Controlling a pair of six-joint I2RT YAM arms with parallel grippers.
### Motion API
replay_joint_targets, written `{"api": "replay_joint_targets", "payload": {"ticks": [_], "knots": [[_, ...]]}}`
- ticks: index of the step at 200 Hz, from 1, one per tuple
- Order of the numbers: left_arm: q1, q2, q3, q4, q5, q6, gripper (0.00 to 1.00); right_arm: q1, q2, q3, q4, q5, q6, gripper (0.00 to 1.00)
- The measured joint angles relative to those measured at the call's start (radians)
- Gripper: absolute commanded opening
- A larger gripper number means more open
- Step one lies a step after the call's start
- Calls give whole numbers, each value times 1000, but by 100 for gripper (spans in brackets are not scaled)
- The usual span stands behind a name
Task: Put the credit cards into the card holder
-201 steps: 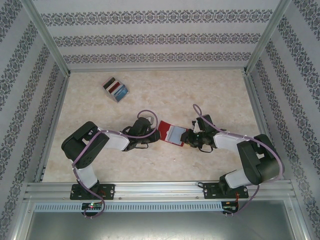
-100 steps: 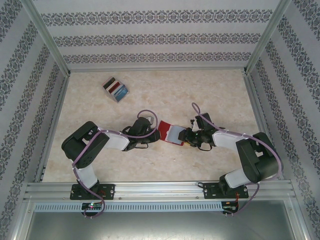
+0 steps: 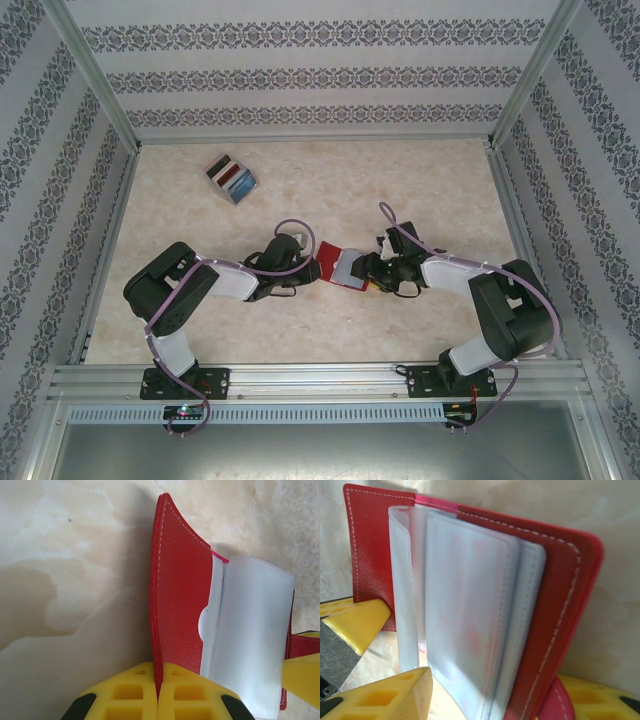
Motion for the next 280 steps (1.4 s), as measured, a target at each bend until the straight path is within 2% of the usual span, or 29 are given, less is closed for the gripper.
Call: {"api": "replay_joint_targets", "payload": {"ticks": [11,21,31,63,88,99,118,165,180,239,248,265,280], "knots": [[0,2,0,4,5,0,0,5,2,7,-3,-1,0,64],[2,5,0,11,11,0,5,11,6,15,-6,0,0,66],[3,8,0,20,19,0,14,13,10,23,-13,0,0,68],[5,10,-3,72,64,7,36,32,25,56,-51,23,2,70],[7,9,-17,141,100,3,62,45,49,98,-104,48,2,72],[7,7,-21,169,120,6,70,51,63,121,-134,57,4,75],[11,5,-36,214,141,8,74,65,82,157,-179,76,7,77],[22,-1,-66,265,169,16,75,84,122,229,-269,110,12,78],[26,-1,-73,278,175,16,76,84,138,250,-293,113,16,82],[36,-2,-77,286,182,15,78,91,186,316,-372,116,16,81],[41,-2,-84,301,188,14,80,91,191,324,-381,116,16,80],[51,-2,-102,347,208,5,93,90,198,332,-389,114,19,79],[58,-1,-107,378,225,-8,93,90,204,337,-397,113,20,77]]}}
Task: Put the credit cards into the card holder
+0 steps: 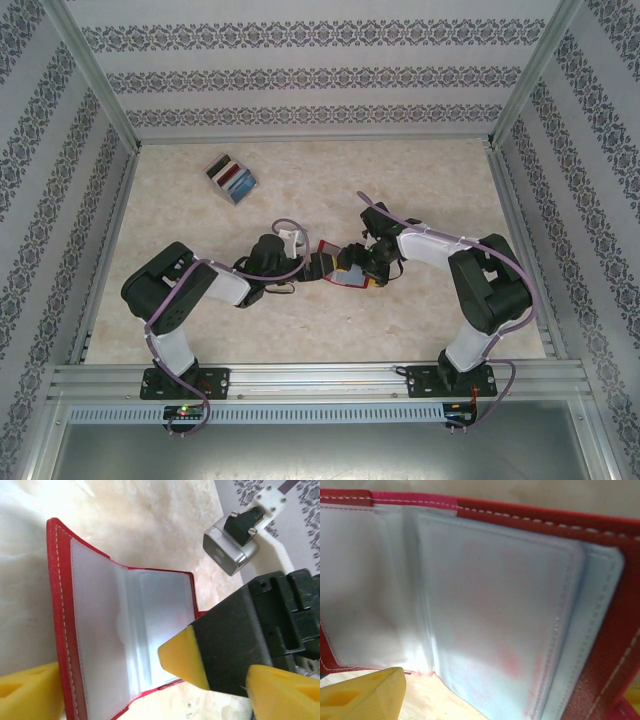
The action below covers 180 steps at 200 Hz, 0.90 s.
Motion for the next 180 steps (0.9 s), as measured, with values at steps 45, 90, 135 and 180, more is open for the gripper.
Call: {"api": "replay_joint_targets", "payload": {"ticks": [45,90,135,180], "knots": [[8,29,22,-31,-1,-1,53,-2,8,8,-15,0,-7,73],[9,47,37,-154,-54,8,3,-2,-8,8,-26,0,-75,74],[8,-40,6,-254,-134,0,0,-8,-56,-25,43,45,-146,75],[4,-71,-56,-231,-182,-68,12,-2,-246,-90,98,124,-148,63]]}}
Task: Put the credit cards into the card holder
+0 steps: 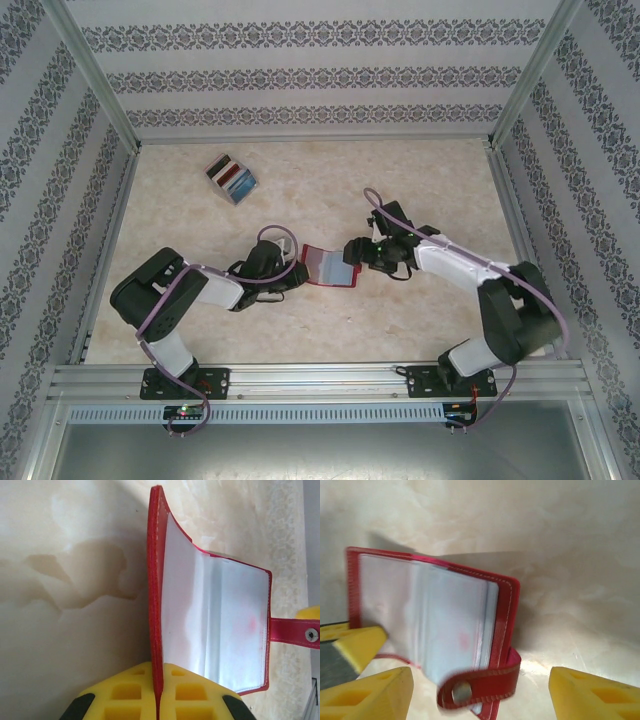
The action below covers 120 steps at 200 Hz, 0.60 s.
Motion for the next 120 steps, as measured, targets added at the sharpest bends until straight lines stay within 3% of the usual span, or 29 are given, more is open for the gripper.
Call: {"api": "replay_joint_targets", "payload": {"ticks": [21,39,60,81,105,120], "knots": [[-6,-2,-2,19,-5,-26,21,40,-42,1,31,8,19,44],[-12,-8,-4,24,-11,-42,23,93,-32,19,42,9,43,24],[-12,-25,-5,4,-20,-46,28,145,29,71,63,11,57,15],[-12,-62,-10,-44,-39,-43,37,165,139,123,98,10,62,17],[-11,-127,-11,-122,-62,-33,51,164,266,153,118,7,55,37],[-11,-178,-11,-172,-80,-20,52,165,329,167,116,8,53,46]]}}
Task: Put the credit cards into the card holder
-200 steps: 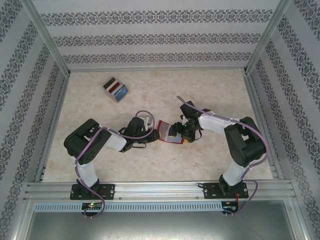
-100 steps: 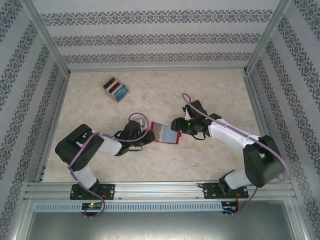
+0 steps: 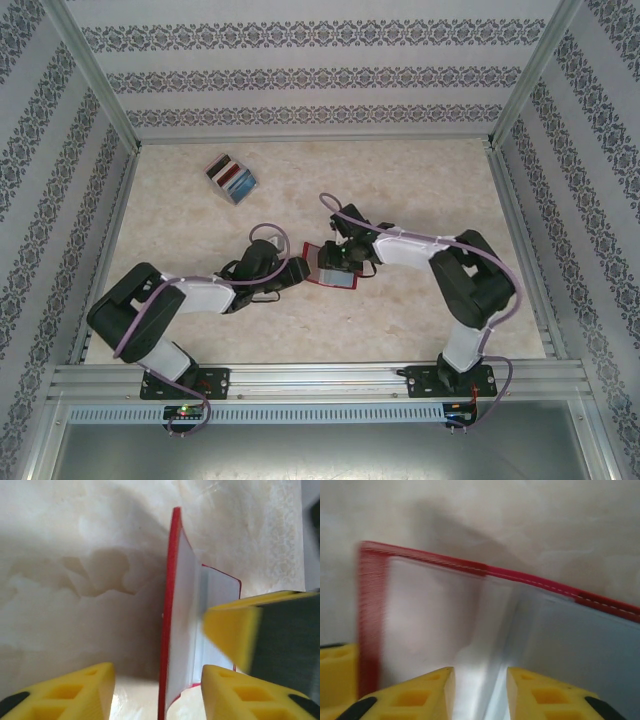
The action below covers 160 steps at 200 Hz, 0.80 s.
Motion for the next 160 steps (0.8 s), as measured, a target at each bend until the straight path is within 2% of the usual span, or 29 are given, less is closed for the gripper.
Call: {"api": "replay_joint_targets", "payload": {"ticks": [18,37,93,128,160], "knots": [[17,-62,0,-56,-10,9,52,13,14,36,-5,5,-10,53],[70,-117,4,-120,-8,21,53,30,24,67,-23,24,-22,56],[343,-174,198,-409,8,97,75,47,40,99,-64,48,-64,58],[429,-106,426,-563,4,172,85,39,-63,71,-54,48,-86,61],[482,5,584,-655,-12,224,87,-5,-204,32,-32,52,-113,63]]}}
